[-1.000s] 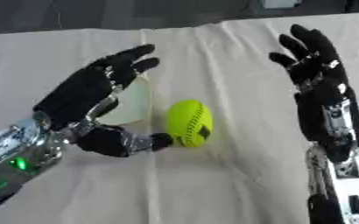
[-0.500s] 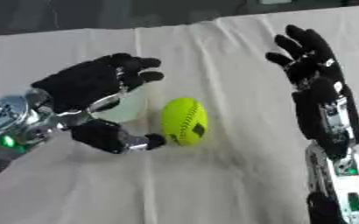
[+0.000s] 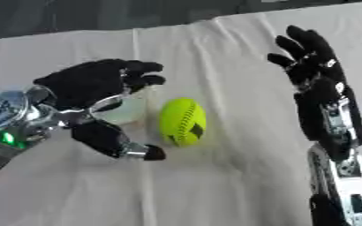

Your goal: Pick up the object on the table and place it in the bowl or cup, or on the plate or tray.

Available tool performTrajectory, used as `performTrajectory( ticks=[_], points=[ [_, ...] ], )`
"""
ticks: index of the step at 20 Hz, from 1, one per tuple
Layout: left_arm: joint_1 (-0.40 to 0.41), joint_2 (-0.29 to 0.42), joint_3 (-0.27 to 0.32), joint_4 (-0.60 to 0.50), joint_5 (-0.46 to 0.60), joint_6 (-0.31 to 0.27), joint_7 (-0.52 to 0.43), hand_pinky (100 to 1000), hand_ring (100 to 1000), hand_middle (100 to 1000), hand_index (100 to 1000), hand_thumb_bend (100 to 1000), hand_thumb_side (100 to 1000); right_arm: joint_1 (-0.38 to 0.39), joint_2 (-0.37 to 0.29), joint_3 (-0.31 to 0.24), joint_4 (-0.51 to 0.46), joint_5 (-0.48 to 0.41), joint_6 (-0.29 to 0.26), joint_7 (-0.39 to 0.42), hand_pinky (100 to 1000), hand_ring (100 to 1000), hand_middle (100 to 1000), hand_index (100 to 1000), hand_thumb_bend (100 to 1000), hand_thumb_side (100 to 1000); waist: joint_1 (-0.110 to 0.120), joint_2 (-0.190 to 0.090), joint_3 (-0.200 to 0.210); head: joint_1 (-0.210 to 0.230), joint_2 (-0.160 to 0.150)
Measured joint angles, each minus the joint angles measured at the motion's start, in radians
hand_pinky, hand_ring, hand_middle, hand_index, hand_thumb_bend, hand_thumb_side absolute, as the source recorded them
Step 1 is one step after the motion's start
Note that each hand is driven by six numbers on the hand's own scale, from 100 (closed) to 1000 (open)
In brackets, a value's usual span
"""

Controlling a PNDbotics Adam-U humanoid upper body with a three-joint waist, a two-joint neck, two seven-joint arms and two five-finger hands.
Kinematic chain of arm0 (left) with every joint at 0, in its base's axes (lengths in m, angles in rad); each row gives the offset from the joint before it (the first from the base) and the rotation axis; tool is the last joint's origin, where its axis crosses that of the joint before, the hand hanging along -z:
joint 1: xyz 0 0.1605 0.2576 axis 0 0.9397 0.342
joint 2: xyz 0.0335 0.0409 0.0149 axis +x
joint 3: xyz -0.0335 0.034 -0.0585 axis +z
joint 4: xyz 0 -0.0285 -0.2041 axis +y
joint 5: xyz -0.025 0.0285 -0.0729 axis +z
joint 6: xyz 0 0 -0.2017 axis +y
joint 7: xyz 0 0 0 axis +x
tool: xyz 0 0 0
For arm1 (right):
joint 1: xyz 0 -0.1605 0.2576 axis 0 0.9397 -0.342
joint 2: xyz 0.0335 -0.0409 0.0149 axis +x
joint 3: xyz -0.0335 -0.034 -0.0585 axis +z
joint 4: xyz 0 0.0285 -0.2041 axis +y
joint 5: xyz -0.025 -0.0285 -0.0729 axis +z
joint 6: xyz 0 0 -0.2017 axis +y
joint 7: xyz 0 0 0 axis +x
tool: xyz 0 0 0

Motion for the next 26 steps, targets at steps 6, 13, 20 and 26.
performTrajectory(
  ticks=[6, 13, 20, 26],
  points=[
    [-0.019, -0.007, -0.019, -0.001, 0.004, 0.008, -0.054, 910, 993, 1000, 1000, 696, 1000, 0.000, 0.000, 0.000, 0.000, -0.001, 0.005, 0.004, 880, 947, 955, 1000, 100, 860, 0.013, 0.000, -0.014, 0.000, 0.000],
    [-0.035, -0.053, -0.077, -0.002, 0.002, 0.033, -0.081, 830, 933, 1000, 990, 696, 984, 0.000, 0.000, 0.000, -0.007, -0.004, 0.010, 0.008, 879, 945, 955, 1000, 100, 857, 0.018, 0.000, -0.024, -0.001, 0.000],
    [-0.064, -0.093, -0.119, -0.002, -0.001, 0.062, -0.092, 851, 941, 1000, 979, 721, 986, -0.001, 0.000, 0.003, -0.012, -0.005, 0.016, 0.014, 879, 944, 953, 1000, 100, 858, 0.021, 0.000, -0.030, -0.001, 0.000],
    [-0.082, -0.102, -0.130, -0.002, -0.009, 0.078, -0.114, 833, 925, 1000, 956, 723, 975, -0.001, 0.000, 0.006, -0.012, -0.007, 0.020, 0.019, 878, 942, 953, 1000, 100, 857, 0.027, 0.000, -0.032, -0.001, 0.000]
  ],
)
